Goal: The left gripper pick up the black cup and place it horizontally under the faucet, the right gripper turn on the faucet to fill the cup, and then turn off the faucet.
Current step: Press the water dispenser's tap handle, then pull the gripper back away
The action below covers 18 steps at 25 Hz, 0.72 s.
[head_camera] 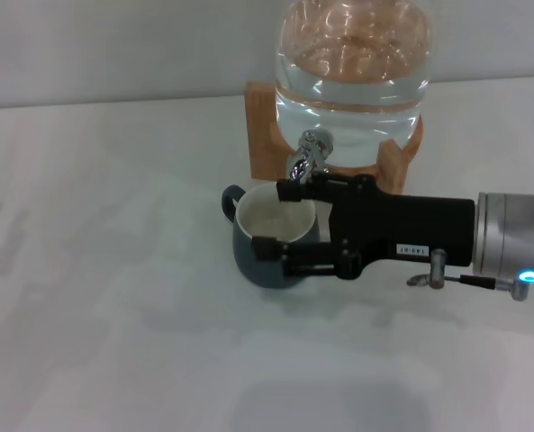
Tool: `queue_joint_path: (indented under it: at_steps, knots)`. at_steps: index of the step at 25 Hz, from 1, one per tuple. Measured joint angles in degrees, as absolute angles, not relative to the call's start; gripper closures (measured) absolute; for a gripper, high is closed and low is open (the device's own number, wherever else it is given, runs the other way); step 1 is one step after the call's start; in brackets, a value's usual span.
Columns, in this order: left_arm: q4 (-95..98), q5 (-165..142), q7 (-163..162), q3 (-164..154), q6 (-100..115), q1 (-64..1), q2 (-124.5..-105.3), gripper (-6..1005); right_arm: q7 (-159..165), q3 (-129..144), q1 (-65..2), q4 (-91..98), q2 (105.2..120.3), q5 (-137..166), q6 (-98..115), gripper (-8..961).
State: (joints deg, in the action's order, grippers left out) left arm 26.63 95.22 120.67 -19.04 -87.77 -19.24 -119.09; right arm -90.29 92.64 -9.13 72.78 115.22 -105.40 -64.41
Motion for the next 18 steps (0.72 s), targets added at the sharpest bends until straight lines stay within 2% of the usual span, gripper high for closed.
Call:
queue_joint_path:
  at_steps: [18]
  knots:
    - [26.81,95.0,120.62,-19.07,-89.21,-19.04,-119.0,594,-90.44,89.91,-8.68,72.14,114.78,-105.15,-64.21,115]
